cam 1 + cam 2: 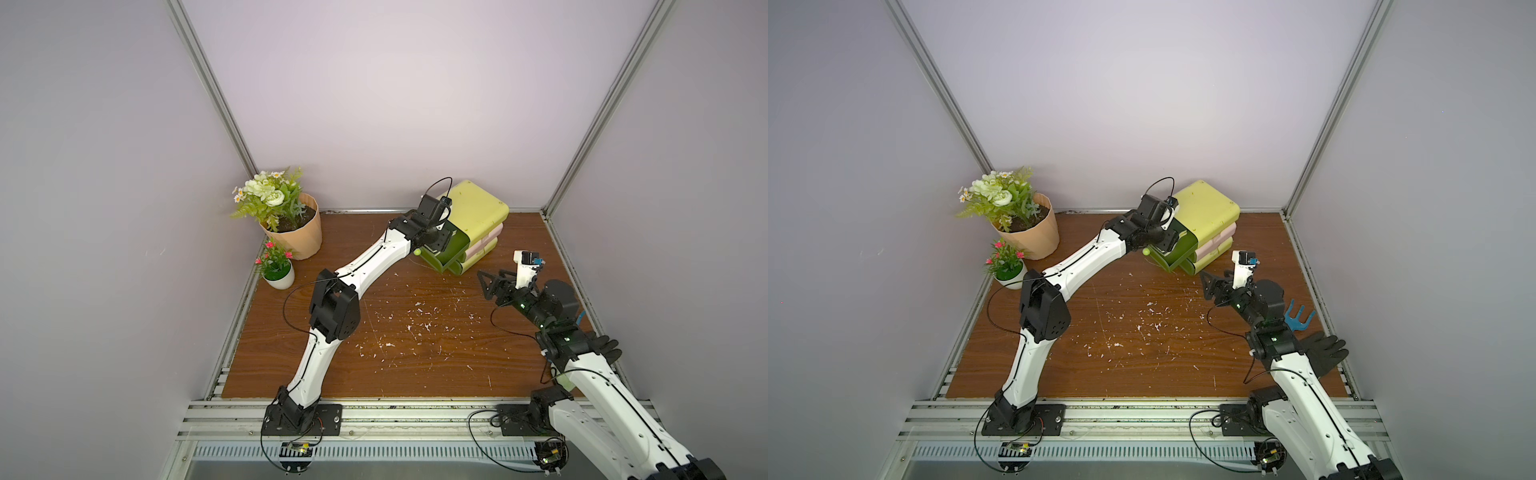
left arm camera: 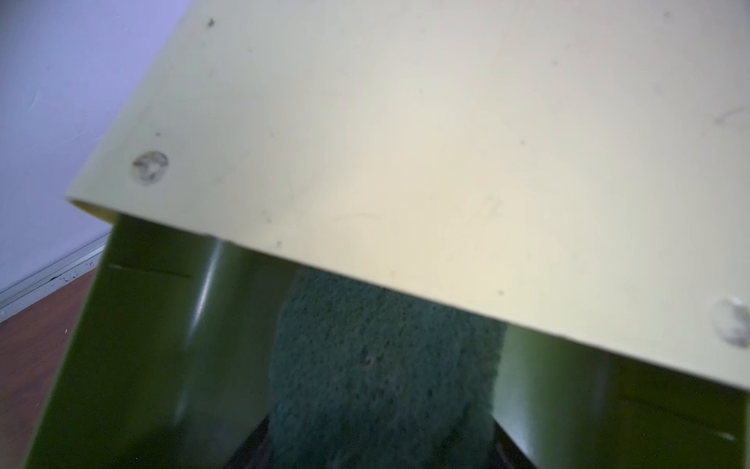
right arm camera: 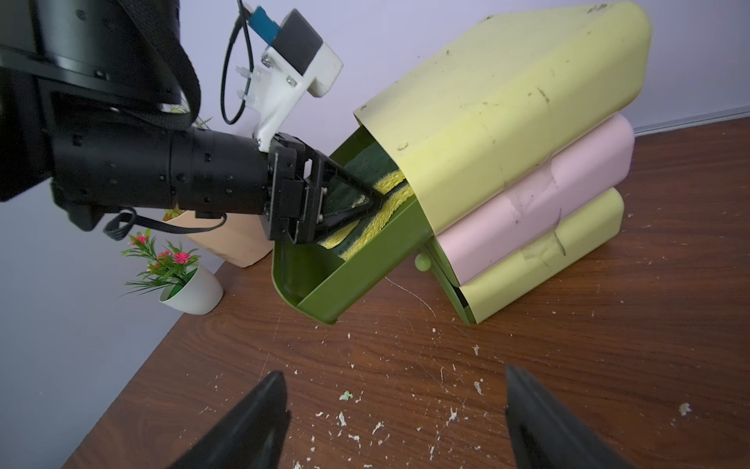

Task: Take the sponge out of the drawer
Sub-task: Pick up the sponge from the drawer.

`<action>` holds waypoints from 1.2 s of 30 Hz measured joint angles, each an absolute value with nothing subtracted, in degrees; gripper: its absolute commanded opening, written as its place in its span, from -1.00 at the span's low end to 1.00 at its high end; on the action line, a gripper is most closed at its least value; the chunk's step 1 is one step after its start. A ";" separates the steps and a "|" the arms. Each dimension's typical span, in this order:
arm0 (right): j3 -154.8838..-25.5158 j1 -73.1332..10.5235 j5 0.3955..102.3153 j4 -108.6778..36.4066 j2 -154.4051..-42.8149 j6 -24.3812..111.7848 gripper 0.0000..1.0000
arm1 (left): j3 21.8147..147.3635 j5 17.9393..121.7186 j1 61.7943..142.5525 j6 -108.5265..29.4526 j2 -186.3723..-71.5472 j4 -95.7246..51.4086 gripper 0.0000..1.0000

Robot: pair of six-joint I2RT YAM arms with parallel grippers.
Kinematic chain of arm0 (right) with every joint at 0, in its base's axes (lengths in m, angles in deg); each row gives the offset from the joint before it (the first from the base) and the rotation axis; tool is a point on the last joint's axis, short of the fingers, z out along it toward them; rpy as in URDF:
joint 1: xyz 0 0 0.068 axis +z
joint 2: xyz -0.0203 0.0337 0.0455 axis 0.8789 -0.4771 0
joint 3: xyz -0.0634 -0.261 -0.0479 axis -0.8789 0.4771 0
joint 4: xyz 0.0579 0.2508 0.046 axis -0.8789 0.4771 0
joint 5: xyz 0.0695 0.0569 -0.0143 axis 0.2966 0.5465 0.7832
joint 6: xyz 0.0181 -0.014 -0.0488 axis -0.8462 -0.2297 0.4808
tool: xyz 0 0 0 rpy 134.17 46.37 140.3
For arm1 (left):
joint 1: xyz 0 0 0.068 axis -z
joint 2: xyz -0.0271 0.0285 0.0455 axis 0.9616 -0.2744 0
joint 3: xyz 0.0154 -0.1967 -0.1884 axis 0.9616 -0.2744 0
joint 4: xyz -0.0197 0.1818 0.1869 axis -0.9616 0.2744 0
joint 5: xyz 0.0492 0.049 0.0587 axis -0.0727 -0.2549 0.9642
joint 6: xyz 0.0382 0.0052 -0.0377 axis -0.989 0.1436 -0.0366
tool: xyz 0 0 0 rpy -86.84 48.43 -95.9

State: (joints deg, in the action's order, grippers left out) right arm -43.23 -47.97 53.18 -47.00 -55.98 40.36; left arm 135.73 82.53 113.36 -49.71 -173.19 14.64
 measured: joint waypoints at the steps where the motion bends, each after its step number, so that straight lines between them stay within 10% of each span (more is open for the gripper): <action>1: -43.23 -47.97 53.18 -47.00 -55.98 40.36 0.74 | 135.73 82.57 113.36 -49.71 -173.19 14.64 0.33; 36: -43.23 -47.97 53.33 -46.98 -56.66 40.60 0.75 | 126.73 89.17 115.72 -48.75 -156.36 11.37 0.27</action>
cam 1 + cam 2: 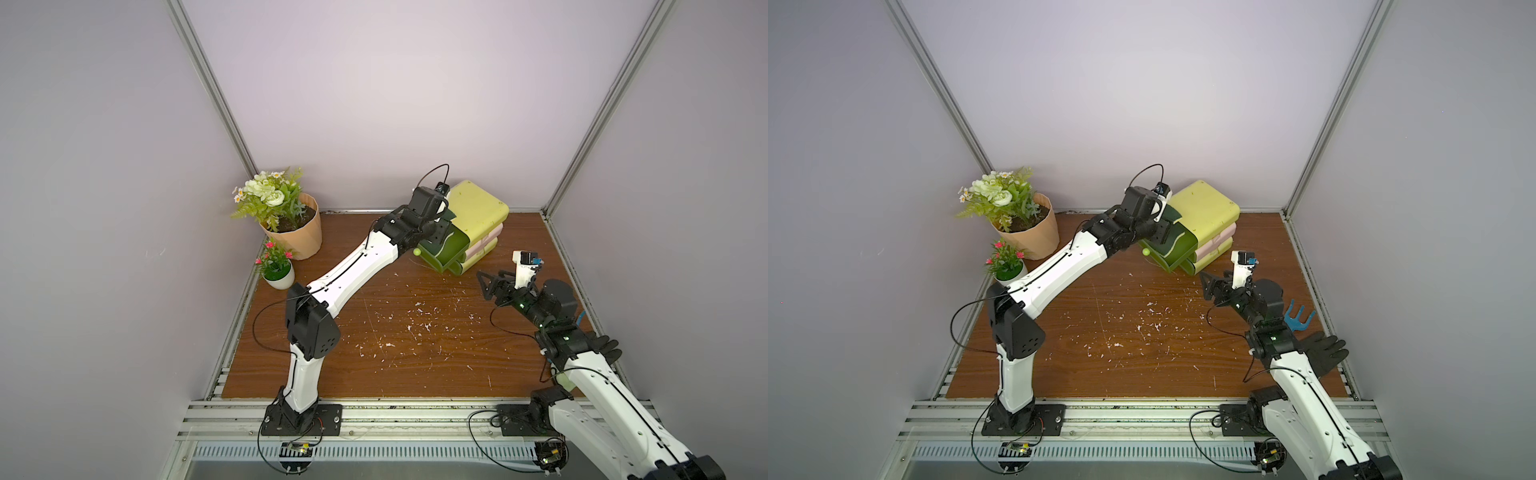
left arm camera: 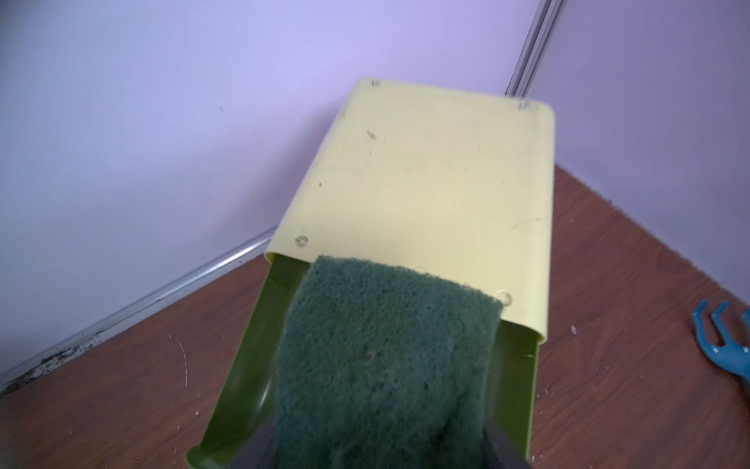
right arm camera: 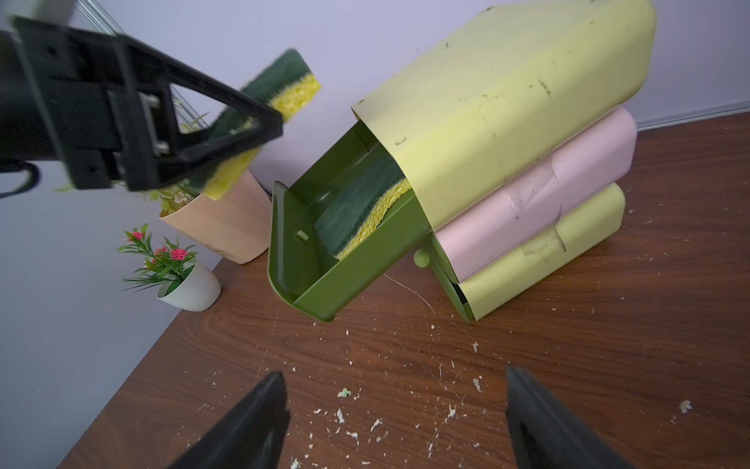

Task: Take the sponge out of the drawer
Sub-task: Pick up the sponge from the drawer, then place the sponge at the center of the board.

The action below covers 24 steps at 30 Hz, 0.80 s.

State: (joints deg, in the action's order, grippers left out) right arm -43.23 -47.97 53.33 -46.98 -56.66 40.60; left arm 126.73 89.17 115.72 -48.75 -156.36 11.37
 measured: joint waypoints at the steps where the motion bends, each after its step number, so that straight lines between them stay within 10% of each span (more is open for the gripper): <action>1: -43.23 -47.97 53.33 -46.98 -56.66 40.60 0.75 | 125.37 89.43 115.74 -48.33 -154.70 10.25 0.28; 24: -43.23 -47.70 54.23 -47.00 -56.68 40.60 0.75 | 78.92 98.66 115.05 -34.52 -122.26 -3.91 0.28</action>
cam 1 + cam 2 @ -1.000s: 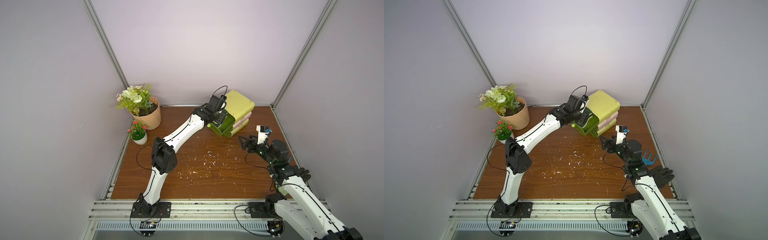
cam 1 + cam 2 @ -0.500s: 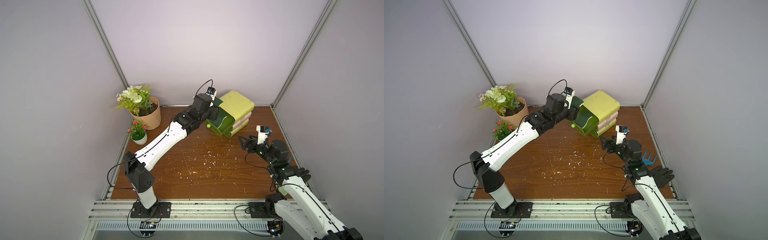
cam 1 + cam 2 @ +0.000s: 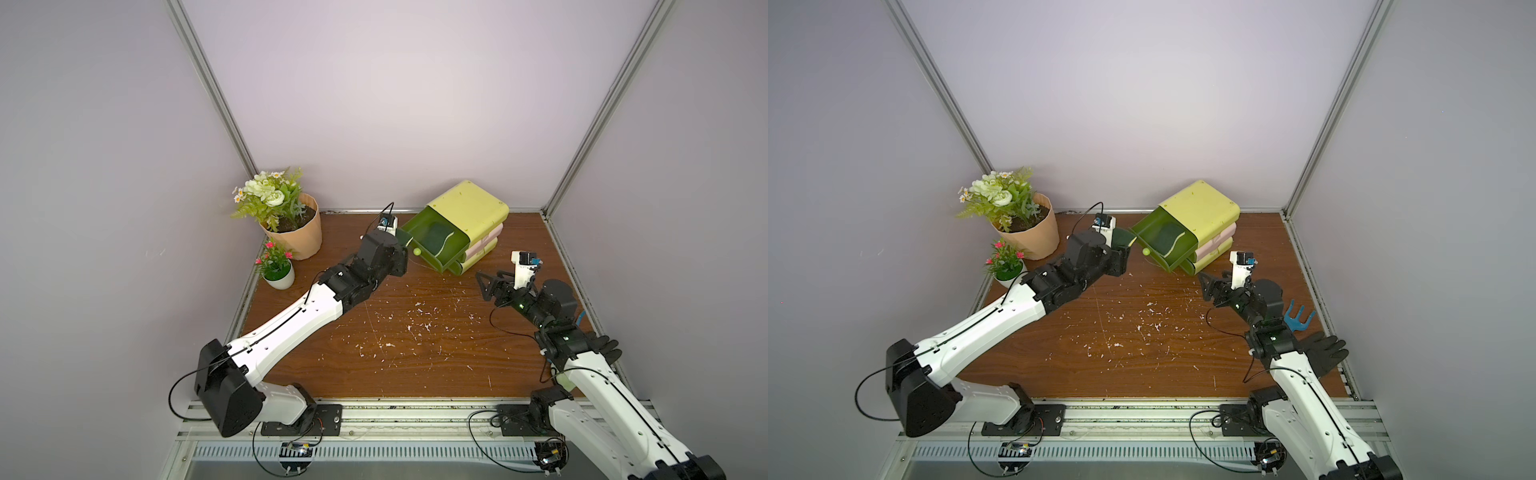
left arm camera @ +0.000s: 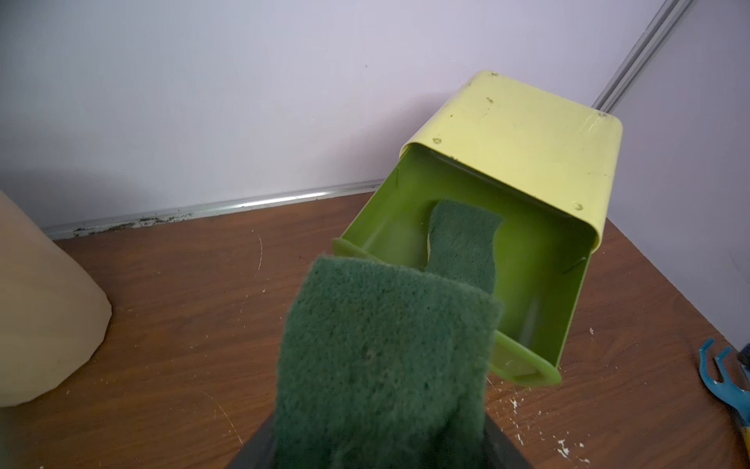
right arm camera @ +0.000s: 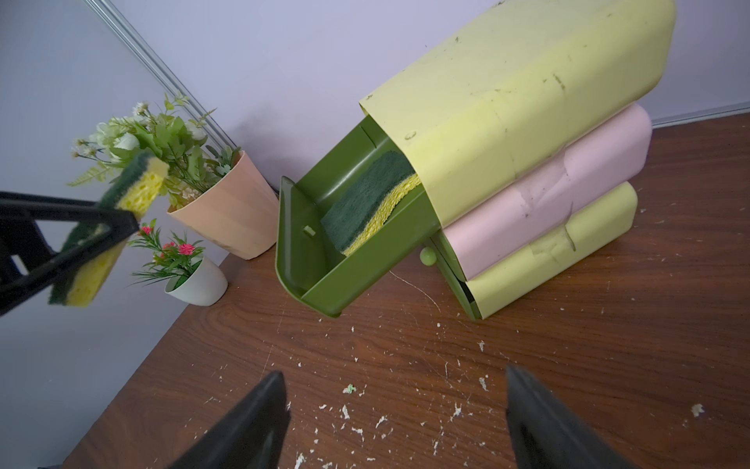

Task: Take the sponge out of the drawer
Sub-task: Place the sponge at the center of the board.

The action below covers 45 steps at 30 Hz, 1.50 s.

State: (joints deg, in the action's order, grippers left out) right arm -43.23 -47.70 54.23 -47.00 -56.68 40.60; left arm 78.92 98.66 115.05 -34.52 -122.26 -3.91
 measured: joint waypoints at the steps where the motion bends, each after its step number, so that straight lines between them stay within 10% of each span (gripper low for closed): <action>1: -43.23 -47.70 54.23 -47.00 -56.68 40.60 0.74 | 77.31 98.64 114.80 -33.99 -121.47 -4.15 0.28; 45: -41.92 -47.60 54.16 -49.14 -59.44 40.51 0.73 | 53.33 95.77 93.65 -34.93 -136.16 -24.94 0.27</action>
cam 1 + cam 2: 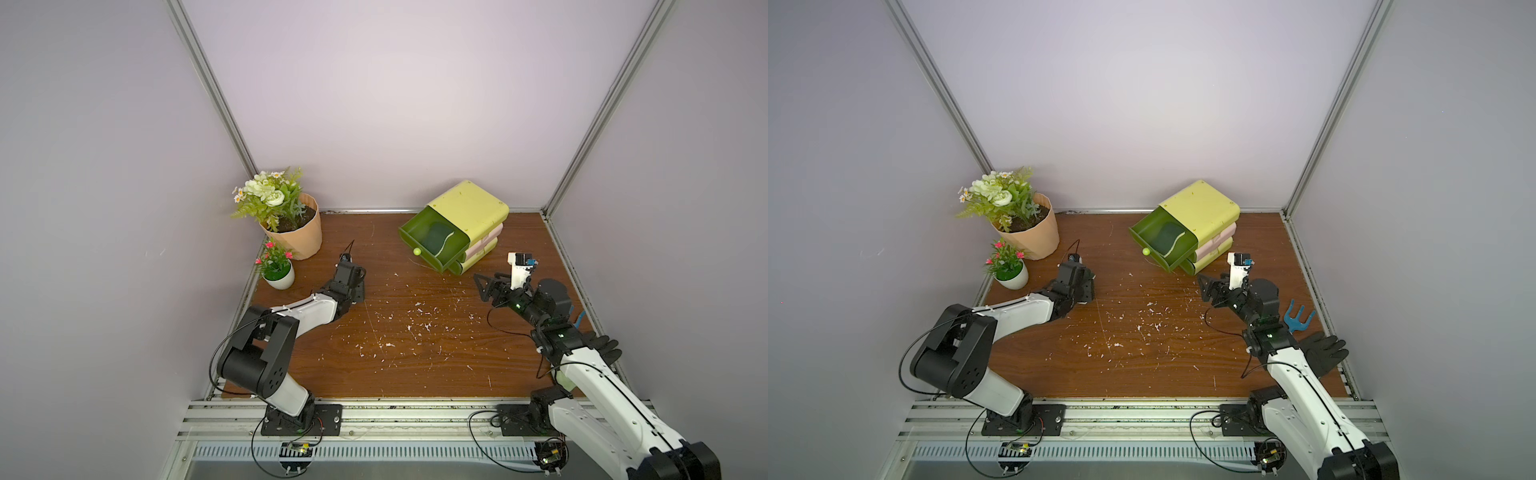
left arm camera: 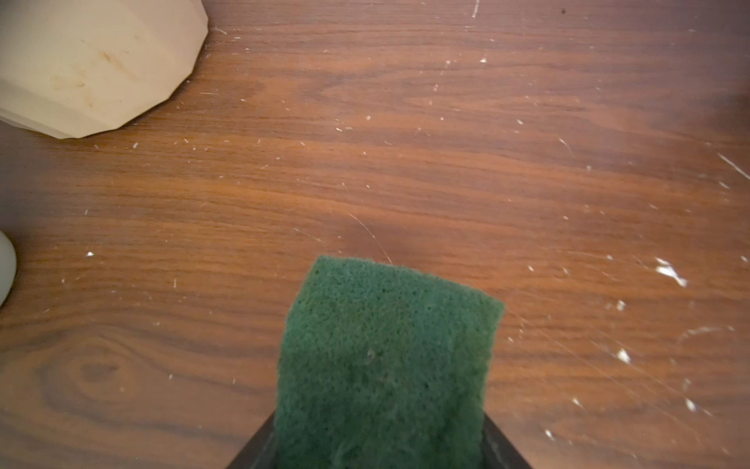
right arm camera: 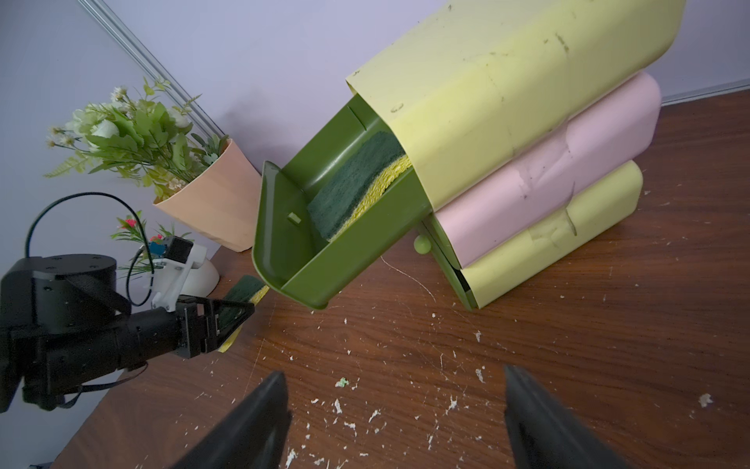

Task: Take the sponge out of the drawer
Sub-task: Place the sponge at the center of the board.

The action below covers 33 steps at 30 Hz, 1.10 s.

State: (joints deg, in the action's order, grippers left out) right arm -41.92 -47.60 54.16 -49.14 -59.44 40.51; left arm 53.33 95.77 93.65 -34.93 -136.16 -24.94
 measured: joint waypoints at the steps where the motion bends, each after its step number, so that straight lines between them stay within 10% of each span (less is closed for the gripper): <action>1: -41.92 -47.60 54.14 -49.14 -59.44 40.51 0.73 | 53.46 95.42 93.14 -34.93 -136.64 -25.22 0.28; 22: -41.92 -47.60 54.16 -49.14 -59.42 40.49 0.73 | 58.47 92.32 91.35 -34.91 -144.14 -22.47 0.93; 33: -41.92 -47.57 54.14 -49.12 -59.35 40.49 0.75 | 57.59 89.52 92.36 -33.08 -129.01 -21.22 0.97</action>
